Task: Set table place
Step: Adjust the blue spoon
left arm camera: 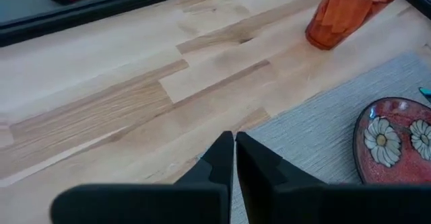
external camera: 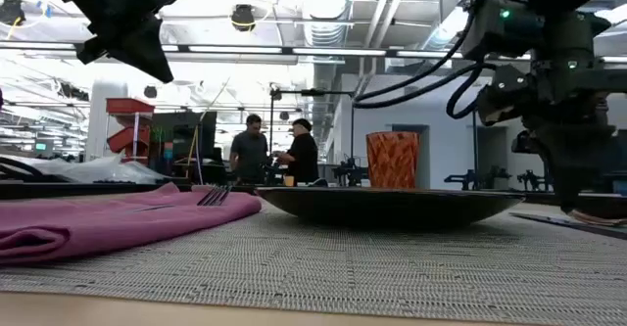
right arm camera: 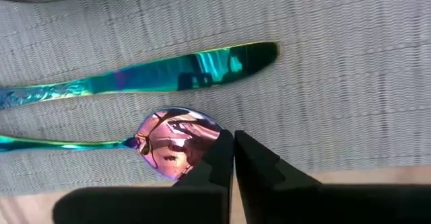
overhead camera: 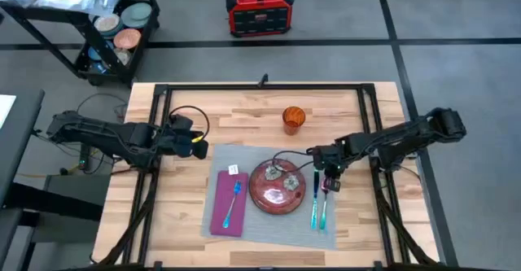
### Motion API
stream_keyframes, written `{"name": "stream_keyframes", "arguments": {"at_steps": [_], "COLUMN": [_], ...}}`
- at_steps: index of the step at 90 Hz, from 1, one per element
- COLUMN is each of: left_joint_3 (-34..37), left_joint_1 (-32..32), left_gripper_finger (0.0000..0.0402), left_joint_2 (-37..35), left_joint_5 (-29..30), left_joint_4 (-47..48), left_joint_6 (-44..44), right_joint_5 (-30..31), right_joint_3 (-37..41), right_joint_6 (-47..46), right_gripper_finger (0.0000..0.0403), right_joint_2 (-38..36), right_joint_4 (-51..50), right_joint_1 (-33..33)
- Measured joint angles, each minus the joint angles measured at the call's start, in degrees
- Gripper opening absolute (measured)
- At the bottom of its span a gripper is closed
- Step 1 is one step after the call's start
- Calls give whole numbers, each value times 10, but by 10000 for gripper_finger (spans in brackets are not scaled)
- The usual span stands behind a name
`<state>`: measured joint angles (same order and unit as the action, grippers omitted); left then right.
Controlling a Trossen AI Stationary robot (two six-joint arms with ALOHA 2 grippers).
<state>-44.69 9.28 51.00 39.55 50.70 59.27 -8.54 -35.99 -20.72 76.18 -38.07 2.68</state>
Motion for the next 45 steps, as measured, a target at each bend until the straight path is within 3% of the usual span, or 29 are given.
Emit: {"name": "stream_keyframes", "arguments": {"at_steps": [45], "left_joint_3": [0], "left_joint_1": [0], "left_gripper_finger": [0], "left_joint_2": [0], "left_joint_5": [7], "left_joint_4": [0], "left_joint_6": [0], "right_joint_5": [-2], "right_joint_3": [0], "right_joint_6": [12], "right_gripper_finger": [12], "right_joint_2": [0], "right_joint_4": [0], "right_joint_1": [-22]}}
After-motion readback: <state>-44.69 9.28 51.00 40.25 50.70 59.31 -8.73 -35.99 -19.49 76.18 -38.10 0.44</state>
